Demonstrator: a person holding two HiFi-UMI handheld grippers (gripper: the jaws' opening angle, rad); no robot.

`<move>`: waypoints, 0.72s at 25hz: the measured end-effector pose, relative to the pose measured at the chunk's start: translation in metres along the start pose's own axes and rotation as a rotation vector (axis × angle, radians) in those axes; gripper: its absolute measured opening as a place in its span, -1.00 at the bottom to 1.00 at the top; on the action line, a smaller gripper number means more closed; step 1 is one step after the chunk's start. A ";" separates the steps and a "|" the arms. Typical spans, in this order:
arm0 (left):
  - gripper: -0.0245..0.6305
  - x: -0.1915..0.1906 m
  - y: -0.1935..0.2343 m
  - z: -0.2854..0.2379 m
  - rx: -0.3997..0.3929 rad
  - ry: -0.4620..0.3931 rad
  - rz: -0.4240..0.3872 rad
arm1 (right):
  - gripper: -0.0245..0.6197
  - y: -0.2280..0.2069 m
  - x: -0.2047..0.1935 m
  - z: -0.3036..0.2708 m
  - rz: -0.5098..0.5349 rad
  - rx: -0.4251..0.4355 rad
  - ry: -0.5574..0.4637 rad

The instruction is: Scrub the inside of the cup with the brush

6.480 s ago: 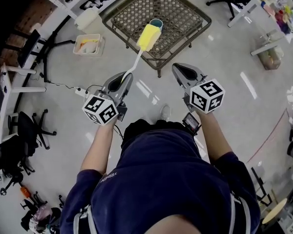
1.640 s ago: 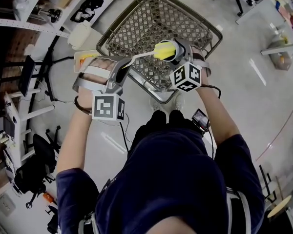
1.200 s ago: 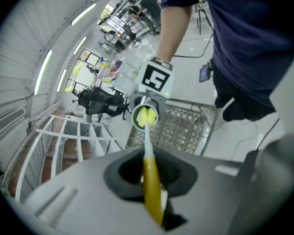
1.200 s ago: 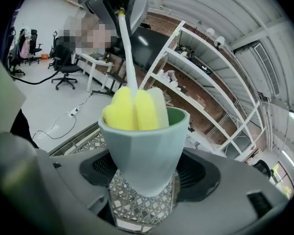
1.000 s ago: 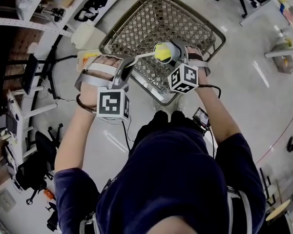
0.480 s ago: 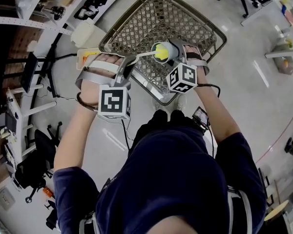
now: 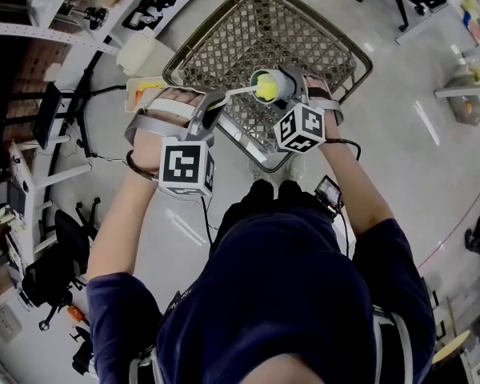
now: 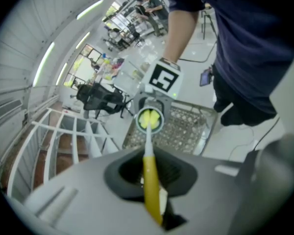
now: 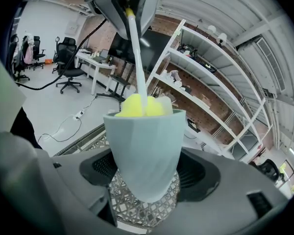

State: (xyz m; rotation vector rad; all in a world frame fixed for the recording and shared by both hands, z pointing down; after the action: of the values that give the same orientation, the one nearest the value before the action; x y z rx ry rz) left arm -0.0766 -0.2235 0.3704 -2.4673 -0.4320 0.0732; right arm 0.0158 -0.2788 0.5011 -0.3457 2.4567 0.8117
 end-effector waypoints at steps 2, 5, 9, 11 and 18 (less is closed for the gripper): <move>-0.82 -0.007 0.001 -0.005 0.001 0.033 0.012 | 0.20 -0.001 0.001 0.002 -0.005 -0.002 -0.010; -0.82 -0.013 -0.004 -0.011 -0.022 0.054 0.021 | 0.20 -0.007 0.004 0.004 -0.001 -0.009 -0.016; -0.82 0.001 -0.008 -0.005 -0.034 -0.012 -0.006 | 0.20 -0.006 0.004 0.001 0.003 -0.001 -0.008; -0.82 0.004 -0.004 -0.002 -0.024 -0.029 0.004 | 0.20 -0.001 0.002 0.000 0.001 0.009 -0.006; -0.83 -0.010 -0.008 -0.012 -0.048 0.007 0.066 | 0.20 -0.003 0.005 0.002 0.016 0.010 -0.020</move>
State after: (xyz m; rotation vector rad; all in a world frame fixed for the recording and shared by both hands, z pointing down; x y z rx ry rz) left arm -0.0866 -0.2278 0.3842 -2.5282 -0.3532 0.0828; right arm 0.0138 -0.2805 0.4952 -0.3130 2.4468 0.8053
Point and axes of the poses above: the fingertips, and each gripper's own axes: z backward along the fingers, y to its left, x out of its top, the point moved 3 cm from there along z, backward along the fingers, and after that the axes turned 7 degrees about y, right-handed, at the moved point
